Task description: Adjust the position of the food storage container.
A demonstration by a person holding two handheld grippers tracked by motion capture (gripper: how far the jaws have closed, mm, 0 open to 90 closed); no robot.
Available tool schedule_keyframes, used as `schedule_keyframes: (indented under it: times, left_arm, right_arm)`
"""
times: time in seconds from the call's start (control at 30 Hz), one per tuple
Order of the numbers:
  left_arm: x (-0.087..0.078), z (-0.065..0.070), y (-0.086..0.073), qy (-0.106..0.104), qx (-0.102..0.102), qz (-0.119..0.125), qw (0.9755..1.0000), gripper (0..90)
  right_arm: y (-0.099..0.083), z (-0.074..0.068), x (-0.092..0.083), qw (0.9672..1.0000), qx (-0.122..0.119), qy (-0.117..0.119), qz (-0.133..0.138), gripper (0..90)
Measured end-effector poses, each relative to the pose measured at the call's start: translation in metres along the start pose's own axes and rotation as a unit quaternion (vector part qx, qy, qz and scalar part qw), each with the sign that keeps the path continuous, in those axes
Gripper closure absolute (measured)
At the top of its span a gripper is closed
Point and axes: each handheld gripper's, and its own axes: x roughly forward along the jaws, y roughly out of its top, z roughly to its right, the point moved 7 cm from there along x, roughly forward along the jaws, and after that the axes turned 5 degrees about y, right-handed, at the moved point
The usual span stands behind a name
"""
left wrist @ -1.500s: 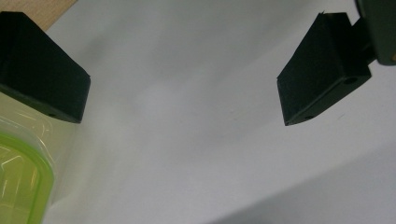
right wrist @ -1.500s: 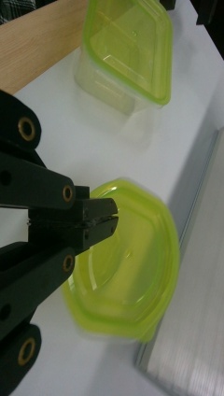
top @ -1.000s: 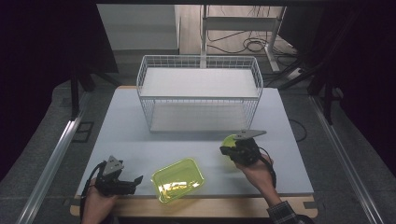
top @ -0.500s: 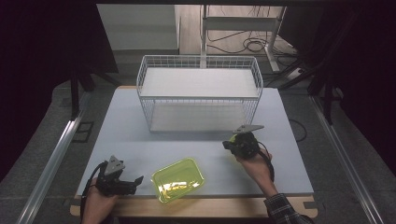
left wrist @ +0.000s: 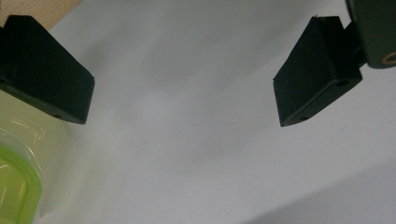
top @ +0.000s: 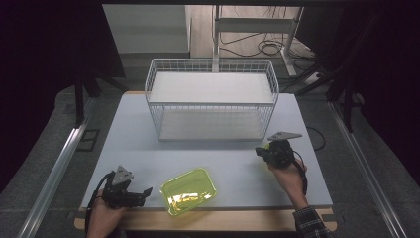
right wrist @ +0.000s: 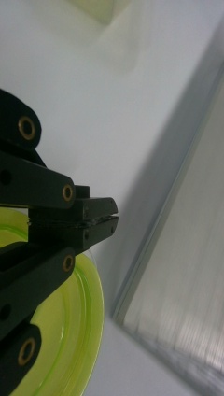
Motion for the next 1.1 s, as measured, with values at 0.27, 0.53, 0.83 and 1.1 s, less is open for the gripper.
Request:
schedule_keyframes:
  times: [0.27,0.53,0.83,1.1]
  left_arm:
    - [-0.006,0.006,0.000,-0.010,0.005,-0.023,0.9997,13.6]
    - [-0.013,0.037,-0.007,-0.097,0.040,-0.062,0.9926,66.9]
    - [-0.011,0.075,-0.011,-0.140,0.074,-0.088,0.9835,87.6]
    - [-0.001,0.085,0.000,-0.153,0.076,-0.072,0.9826,87.7]
  right_arm:
    - [-0.005,0.000,-0.010,0.9999,-0.003,-0.012,0.002,88.3]
    - [-0.009,-0.022,-0.018,0.9998,-0.015,0.014,0.008,88.1]
    - [-0.029,-0.058,-0.020,0.9976,-0.024,0.064,-0.014,87.6]
    - [-0.042,-0.085,-0.018,0.9934,-0.020,0.107,-0.034,86.6]
